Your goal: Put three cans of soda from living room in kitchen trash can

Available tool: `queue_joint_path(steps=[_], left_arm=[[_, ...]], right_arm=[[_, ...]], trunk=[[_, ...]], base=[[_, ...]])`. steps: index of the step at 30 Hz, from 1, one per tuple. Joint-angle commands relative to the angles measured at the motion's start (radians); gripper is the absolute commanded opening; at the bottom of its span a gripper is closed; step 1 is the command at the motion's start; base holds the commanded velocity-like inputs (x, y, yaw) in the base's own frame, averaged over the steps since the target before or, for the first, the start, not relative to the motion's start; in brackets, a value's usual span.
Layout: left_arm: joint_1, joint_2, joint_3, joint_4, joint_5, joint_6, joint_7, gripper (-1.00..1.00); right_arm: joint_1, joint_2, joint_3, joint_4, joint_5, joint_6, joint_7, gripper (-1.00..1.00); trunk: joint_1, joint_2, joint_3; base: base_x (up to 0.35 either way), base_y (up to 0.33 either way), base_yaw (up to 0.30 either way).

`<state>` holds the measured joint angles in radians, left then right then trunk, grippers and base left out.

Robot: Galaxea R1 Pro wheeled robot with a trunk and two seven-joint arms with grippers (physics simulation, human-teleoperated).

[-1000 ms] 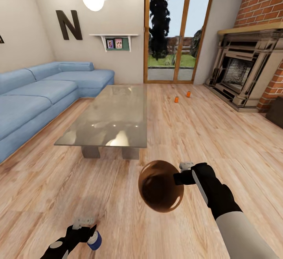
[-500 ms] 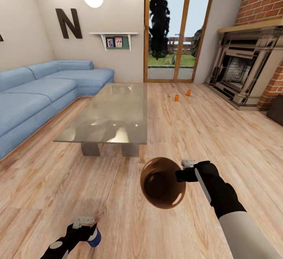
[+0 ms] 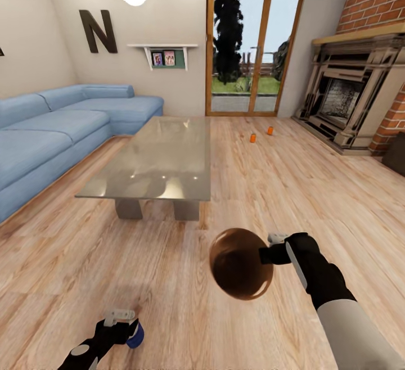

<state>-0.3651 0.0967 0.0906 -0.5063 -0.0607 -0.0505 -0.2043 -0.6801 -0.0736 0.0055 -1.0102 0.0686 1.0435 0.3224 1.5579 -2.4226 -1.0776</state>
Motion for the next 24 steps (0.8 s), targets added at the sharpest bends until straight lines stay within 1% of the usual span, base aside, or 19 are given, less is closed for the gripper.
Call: queue_joint_path(steps=[1, 5, 7, 9, 16, 20, 24], left_arm=[[0.0, 0.0, 0.0, 0.001, 0.0, -0.005, 0.0, 1.0], [0.0, 0.0, -0.001, 0.001, -0.001, -0.026, 0.0, 1.0], [0.0, 0.0, -0.001, 0.001, -0.001, -0.036, 0.0, 1.0], [0.0, 0.0, -0.001, 0.001, 0.0, -0.053, -0.001, 1.0], [0.0, 0.0, -0.002, 0.002, -0.001, -0.061, -0.001, 1.0], [0.0, 0.0, -0.002, 0.001, -0.001, -0.063, -0.001, 1.0], [-0.001, 0.0, -0.002, 0.002, -0.003, -0.059, -0.001, 1.0]], right_arm=[[-0.013, -0.002, -0.001, 0.029, -0.037, 0.004, 0.004, -1.0], [-0.044, -0.013, -0.002, 0.089, -0.036, 0.004, 0.004, -1.0], [-0.056, -0.018, -0.002, 0.109, -0.036, 0.004, 0.004, -1.0], [-0.082, -0.027, -0.002, 0.148, -0.036, 0.004, 0.004, -1.0], [-0.092, -0.028, -0.001, 0.159, -0.037, 0.004, 0.004, -1.0], [-0.102, -0.021, -0.001, 0.167, -0.036, 0.004, 0.003, -1.0], [-0.103, -0.022, 0.0, 0.172, -0.036, 0.004, 0.003, -1.0]], trunk=[[0.004, -0.007, -0.003], [0.019, -0.035, -0.016], [0.019, -0.035, -0.016], [0.019, -0.035, -0.016], [0.019, -0.035, -0.016], [0.019, -0.035, -0.016], [0.019, -0.035, -0.016]], base=[[0.0, 0.0, 0.0], [0.0, 0.0, 0.0], [0.0, 0.0, 0.0], [0.0, 0.0, 0.0], [0.0, 0.0, 0.0], [0.0, 0.0, 0.0], [0.008, 0.0, 0.0]])
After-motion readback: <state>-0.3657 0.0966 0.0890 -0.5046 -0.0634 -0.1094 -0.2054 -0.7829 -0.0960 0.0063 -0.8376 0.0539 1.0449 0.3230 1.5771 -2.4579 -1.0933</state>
